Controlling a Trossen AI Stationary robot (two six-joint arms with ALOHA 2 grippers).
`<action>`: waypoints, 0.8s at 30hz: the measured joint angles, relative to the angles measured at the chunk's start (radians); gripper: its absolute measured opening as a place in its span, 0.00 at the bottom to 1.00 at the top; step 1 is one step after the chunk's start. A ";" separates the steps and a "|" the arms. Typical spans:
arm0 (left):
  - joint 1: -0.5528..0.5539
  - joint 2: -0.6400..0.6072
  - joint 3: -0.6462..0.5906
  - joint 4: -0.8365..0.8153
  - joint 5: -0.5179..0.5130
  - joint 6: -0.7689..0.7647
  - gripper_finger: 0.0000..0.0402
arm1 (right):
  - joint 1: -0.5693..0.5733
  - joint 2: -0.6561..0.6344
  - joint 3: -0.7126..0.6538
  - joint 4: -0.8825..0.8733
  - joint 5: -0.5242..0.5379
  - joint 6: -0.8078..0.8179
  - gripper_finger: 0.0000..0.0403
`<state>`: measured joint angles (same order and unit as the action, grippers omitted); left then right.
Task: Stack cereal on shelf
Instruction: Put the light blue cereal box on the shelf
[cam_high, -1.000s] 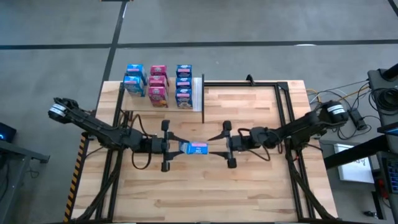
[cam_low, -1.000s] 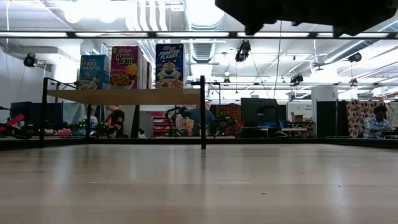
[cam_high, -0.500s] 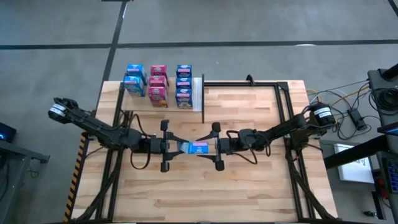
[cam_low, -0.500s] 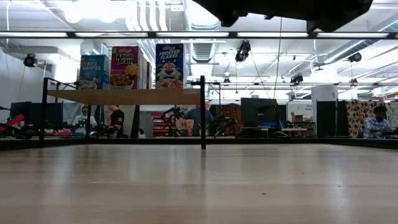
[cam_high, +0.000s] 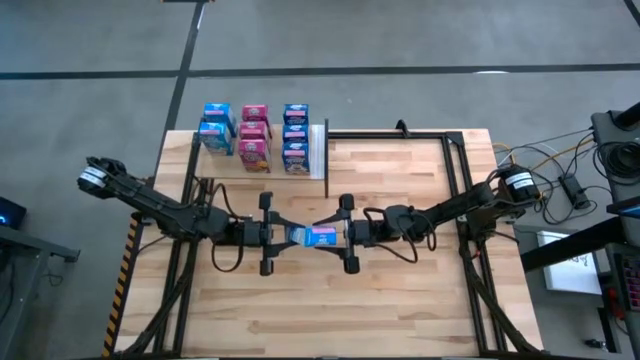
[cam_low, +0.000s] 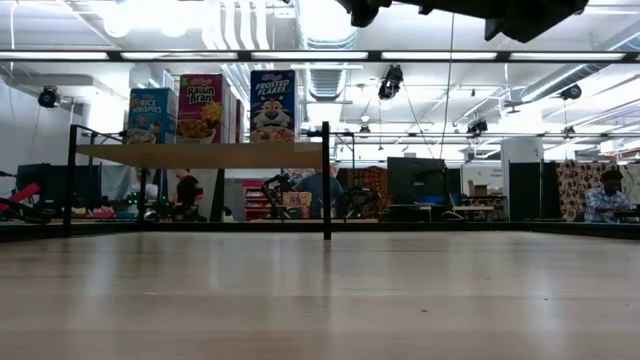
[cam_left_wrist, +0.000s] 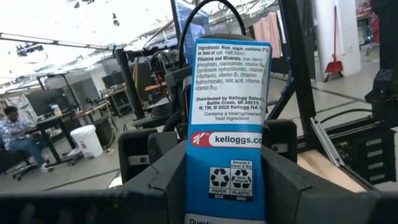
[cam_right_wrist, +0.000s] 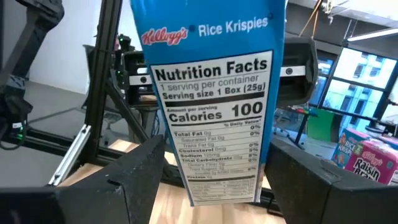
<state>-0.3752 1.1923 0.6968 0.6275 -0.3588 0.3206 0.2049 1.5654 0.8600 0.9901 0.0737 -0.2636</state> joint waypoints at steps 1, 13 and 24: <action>0.000 0.000 0.000 0.001 0.000 0.000 0.34 | 0.000 0.000 0.002 0.000 0.000 -0.004 0.62; -0.001 0.000 0.000 -0.002 0.001 0.000 0.34 | 0.000 0.000 0.002 -0.002 0.002 -0.010 0.48; -0.001 -0.001 0.000 -0.053 0.001 -0.022 0.46 | 0.000 -0.002 0.001 -0.024 0.003 0.002 0.45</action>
<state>-0.3763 1.1915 0.6969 0.5744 -0.3581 0.2987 0.2047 1.5635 0.8612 0.9661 0.0765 -0.2611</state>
